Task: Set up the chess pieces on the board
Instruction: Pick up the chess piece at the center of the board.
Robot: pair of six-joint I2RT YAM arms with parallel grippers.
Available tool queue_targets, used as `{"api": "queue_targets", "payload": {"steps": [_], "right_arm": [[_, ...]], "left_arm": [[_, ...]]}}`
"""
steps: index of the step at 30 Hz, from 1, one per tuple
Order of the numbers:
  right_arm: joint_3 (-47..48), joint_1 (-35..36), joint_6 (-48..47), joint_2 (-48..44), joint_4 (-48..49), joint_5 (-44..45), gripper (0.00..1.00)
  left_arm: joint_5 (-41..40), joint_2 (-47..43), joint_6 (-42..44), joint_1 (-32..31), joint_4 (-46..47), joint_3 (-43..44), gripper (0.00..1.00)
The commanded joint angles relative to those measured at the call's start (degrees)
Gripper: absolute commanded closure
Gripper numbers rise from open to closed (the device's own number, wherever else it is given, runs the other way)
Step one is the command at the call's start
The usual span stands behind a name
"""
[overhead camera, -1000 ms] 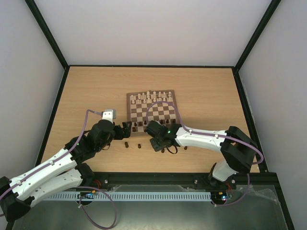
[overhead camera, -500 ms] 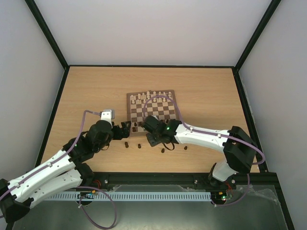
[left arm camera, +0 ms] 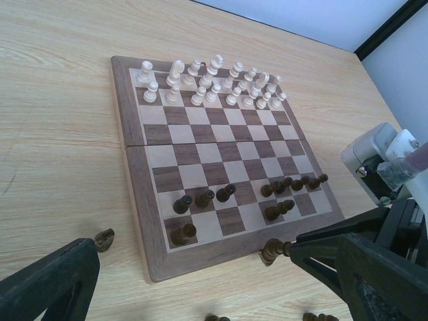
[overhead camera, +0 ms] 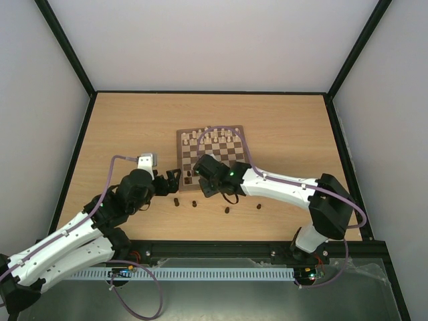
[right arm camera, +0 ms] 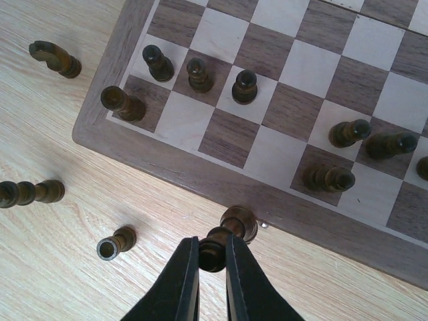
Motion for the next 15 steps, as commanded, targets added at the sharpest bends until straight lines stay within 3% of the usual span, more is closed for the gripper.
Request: {"api": "queue_targets", "payload": {"steps": [1,9,15], "right_arm": [[-0.6,-0.3,-0.2,-1.8,0.0,-2.3,0.94],[-6.1,-1.2,0.7,-14.0,-0.1,-8.7,0.92],[-8.7,-7.5,1.3,-22.5,3.0,-21.4,0.92]], "left_arm": [[-0.2,-0.5,-0.3,-0.3,-0.5,-0.9,0.0],[3.6,-2.4,0.7,-0.3,3.3,-3.2,0.0],[13.5,-5.4,1.6,-0.3,11.9,-7.8,0.01]]}}
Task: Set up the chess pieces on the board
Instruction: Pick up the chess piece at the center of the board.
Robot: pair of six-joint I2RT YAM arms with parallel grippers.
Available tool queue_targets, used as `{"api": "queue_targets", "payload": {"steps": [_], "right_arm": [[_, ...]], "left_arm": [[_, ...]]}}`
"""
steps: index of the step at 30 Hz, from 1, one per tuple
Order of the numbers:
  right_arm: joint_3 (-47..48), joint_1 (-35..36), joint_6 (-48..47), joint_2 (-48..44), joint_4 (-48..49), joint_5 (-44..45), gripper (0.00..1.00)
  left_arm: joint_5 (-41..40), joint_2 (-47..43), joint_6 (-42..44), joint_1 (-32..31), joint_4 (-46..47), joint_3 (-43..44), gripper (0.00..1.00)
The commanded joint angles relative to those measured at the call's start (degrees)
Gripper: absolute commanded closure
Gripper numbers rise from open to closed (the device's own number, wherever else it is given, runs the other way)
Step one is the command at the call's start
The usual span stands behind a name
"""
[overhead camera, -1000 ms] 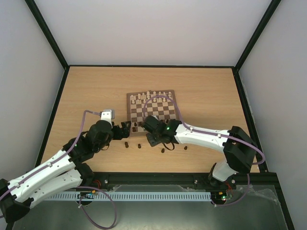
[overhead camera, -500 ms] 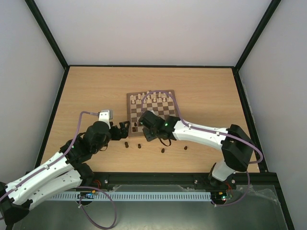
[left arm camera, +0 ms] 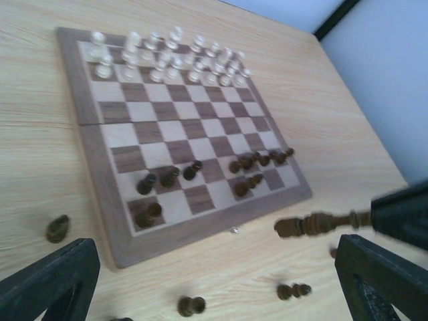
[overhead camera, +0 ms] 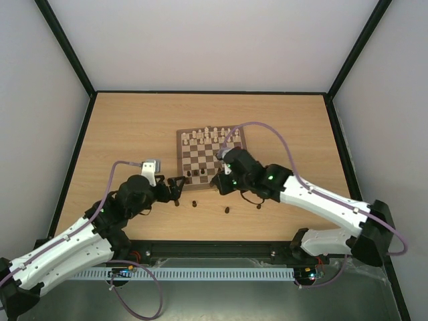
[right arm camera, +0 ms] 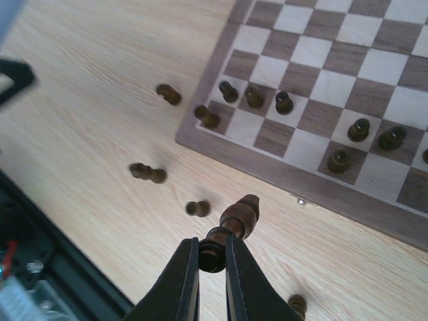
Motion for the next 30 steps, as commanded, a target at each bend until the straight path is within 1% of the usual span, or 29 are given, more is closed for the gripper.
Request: {"api": "queue_targets", "payload": {"steps": [1,6,8,14,19,24,25,28,30], "right_arm": [[-1.8,-5.2,0.9,-4.6,2.3,-12.5,0.92],[-1.7,-10.3,3.1,-7.7,6.8,-26.5,0.92],[-2.1,-12.0,4.8,-8.5,9.7,-32.4,0.93],[-2.9,-15.3,11.6,-9.6,19.1,-45.6,0.93],[-4.0,-15.4,16.5,-10.0,25.3,-51.8,0.93],[-4.7,-15.5,18.3,-10.2,27.6,-54.1,0.93],[-4.9,-15.5,18.3,-10.4,27.7,-54.2,0.93],[-5.6,-15.4,18.6,-10.6,28.3,-54.4,0.93],[-5.9,-15.5,18.8,-10.8,28.5,-54.4,0.93]], "left_arm": [[9.7,-3.0,1.3,-0.3,9.4,-3.4,0.0],[19.1,-7.2,2.0,-0.3,19.4,-8.1,0.0],[21.1,-7.4,2.2,-0.4,22.3,-9.1,0.0],[24.3,-7.7,3.1,-0.7,27.1,-10.4,0.0],[24.7,-9.4,3.9,-0.9,27.7,-10.7,0.02],[25.0,-9.6,4.2,-0.9,28.1,-10.8,0.11],[25.2,-9.6,4.1,-0.9,28.3,-10.8,0.14],[25.3,-9.7,4.0,-0.9,28.6,-10.8,0.29],[25.3,-9.6,4.0,-0.9,28.6,-10.7,0.35]]}}
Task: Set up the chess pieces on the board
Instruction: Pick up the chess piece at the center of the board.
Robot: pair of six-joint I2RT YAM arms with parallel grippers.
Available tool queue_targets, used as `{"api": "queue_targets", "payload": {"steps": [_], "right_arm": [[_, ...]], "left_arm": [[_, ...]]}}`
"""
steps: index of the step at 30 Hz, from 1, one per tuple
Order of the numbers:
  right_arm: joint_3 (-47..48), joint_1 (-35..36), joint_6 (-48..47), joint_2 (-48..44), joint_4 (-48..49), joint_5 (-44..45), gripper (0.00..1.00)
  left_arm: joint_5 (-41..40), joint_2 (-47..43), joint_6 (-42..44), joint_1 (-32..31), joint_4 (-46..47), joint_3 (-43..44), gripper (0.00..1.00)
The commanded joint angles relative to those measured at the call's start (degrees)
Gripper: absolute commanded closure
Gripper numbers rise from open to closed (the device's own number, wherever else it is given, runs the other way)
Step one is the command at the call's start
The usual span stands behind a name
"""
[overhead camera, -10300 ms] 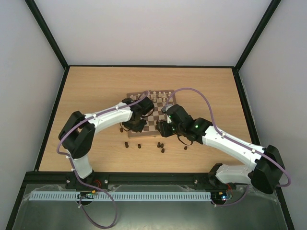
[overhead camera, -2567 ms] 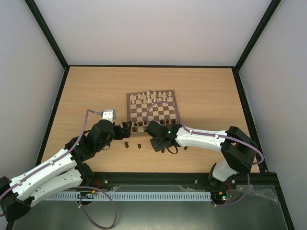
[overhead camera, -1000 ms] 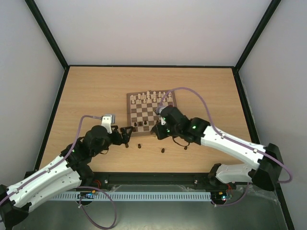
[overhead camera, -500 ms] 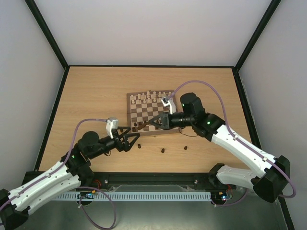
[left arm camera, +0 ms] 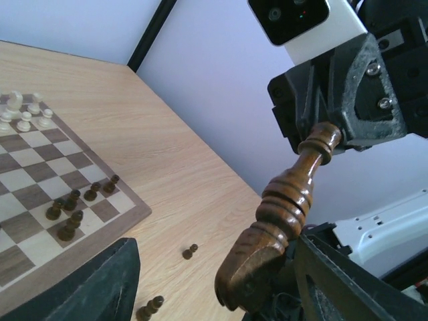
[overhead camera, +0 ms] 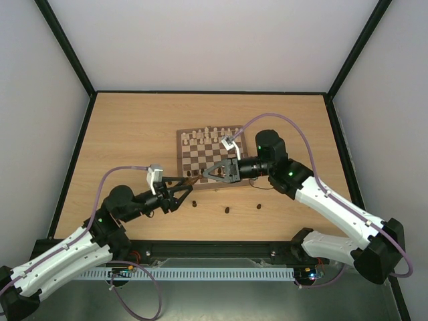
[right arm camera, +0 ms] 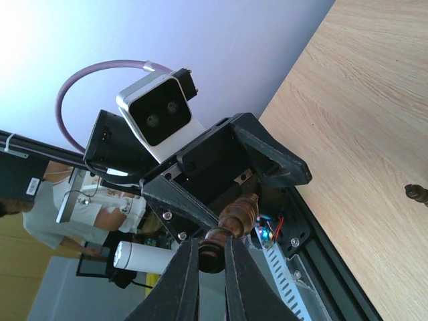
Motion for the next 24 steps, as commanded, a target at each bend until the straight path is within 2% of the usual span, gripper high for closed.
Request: {"api": "queue_targets", "payload": {"steps": [1,9,14,17,21,24], "right_arm": [[-0.9,-0.2,1.4,-1.5,2.5,-3.0,0.93],[-1.5,-0.1,0.7,-1.6,2.0,-2.5,0.93],[-1.4,-0.1,0.7,-1.6,2.2,-2.5,0.93],[-1.3,-0.2,0.8,-1.5,2.3,-2.4,0.93],[-1.1,-0.3,0.9,-1.6,2.5,-2.4,0.94],[-0.8,-0.6,1.1,-1.8,2.7,-2.5,0.94]], "left_arm": [[1.0,-0.5,0.5,-0.3,2.7,-0.3,0.37],[1.2,-3.1,0.3,-0.3,1.6,-0.2,0.51],[1.2,-3.8,0.0,-0.3,1.2,-0.1,0.54],[1.5,-3.6,-0.1,-0.3,1.4,-0.2,0.59],[1.9,-3.8,-0.4,-0.3,1.2,-0.5,0.54],[1.9,-4.7,-0.8,-0.3,0.9,-0.9,0.44]]}}
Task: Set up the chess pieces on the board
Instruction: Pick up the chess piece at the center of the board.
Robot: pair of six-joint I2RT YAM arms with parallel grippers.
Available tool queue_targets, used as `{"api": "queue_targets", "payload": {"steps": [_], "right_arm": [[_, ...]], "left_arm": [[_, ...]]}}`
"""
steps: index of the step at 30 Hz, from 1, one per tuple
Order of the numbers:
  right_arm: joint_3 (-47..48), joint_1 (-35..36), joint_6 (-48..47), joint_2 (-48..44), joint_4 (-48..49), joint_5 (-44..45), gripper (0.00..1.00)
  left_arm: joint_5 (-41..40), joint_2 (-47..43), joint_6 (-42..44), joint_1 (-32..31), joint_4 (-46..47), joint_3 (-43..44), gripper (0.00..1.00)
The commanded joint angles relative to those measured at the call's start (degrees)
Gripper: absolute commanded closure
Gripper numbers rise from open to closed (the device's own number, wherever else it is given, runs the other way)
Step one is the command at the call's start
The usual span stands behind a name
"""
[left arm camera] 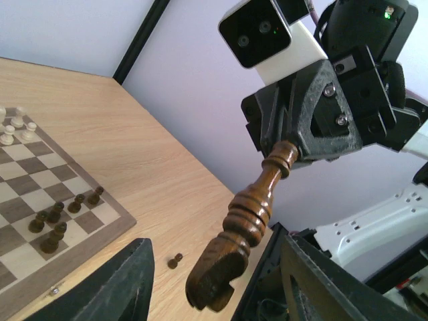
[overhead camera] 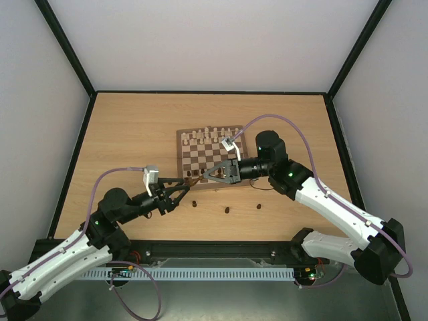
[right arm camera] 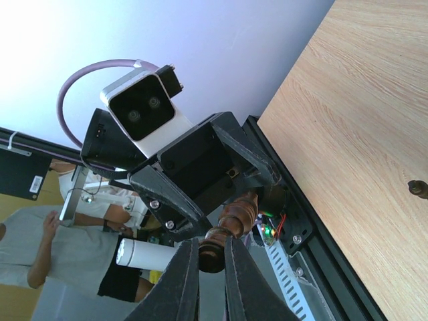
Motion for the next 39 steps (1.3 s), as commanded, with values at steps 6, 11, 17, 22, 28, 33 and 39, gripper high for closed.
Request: {"api": "queue_targets", "payload": {"steps": [6,11,17,22,28,33,39], "right_arm": [[0.3,-0.9,1.9,-2.4,3.8,-3.1,0.95],[1.1,-0.9,4.0,-3.1,7.7,-4.7,0.95],[2.0,-0.9,9.4,-3.1,15.3,-7.3,0.95],[2.3,-0.9,13.0,-3.1,20.0,-8.7,0.95],[1.7,-0.9,14.6,-4.4,21.6,-9.3,0.95],[1.6,-0.9,14.9,-5.2,21.9,-9.3,0.96],[1.5,-0.8,15.0,-5.7,21.8,-9.4,0.96]], "left_arm": [[1.1,-6.3,-2.0,-0.2,0.4,-1.6,0.21],[4.6,-9.5,-4.2,-0.3,3.1,-0.9,0.21],[7.8,-9.1,-6.7,-0.3,8.5,-0.2,0.28],[8.8,-8.6,-7.5,-0.3,11.0,0.6,0.33],[9.4,-9.2,-9.4,-0.2,14.4,0.6,0.34],[10.6,-7.7,-11.8,-0.2,18.8,1.2,0.35],[11.6,-3.5,-13.8,-0.2,23.2,1.7,0.36]]}}
